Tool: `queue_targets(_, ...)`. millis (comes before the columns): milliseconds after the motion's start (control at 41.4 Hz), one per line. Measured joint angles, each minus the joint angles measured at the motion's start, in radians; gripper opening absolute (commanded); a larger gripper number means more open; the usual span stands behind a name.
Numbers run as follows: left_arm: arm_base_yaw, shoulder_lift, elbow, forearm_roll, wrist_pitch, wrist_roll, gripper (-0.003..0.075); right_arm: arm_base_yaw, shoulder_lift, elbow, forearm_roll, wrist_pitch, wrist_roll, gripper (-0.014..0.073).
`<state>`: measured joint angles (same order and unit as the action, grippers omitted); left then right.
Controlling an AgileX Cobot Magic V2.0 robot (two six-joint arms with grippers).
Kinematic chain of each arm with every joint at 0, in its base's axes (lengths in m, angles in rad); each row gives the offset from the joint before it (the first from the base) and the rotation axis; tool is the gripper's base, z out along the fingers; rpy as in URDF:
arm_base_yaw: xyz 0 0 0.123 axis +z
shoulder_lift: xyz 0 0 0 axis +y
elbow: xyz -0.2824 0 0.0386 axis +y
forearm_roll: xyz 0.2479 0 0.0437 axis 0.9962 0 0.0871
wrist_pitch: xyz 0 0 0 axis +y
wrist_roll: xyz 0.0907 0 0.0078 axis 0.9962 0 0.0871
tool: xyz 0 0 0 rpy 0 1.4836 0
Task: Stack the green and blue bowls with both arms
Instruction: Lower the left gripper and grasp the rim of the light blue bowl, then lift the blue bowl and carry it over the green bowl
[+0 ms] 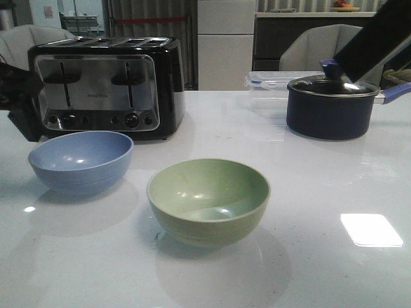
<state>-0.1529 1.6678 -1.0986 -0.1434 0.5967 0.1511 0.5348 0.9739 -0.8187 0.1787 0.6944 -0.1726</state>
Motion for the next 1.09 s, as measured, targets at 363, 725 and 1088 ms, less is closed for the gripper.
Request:
queue_targets(363,0.000,0.210,-0.116,-0.004,-0.010,0.001,0.0218,0.000,0.000,0.000,0.000,0.002,0.000,0.0517)
queue_targets(725,-0.001,0.201,-0.158,-0.020,0.028,0.001,0.0092,0.000,0.000,0.000,0.000,0.002,0.000,0.0517)
queue_targets(1088,-0.106,0.088,-0.348,-0.065,0.256,0.001,0.0092,0.000,0.000,0.004,0.000,0.002,0.000,0.0517)
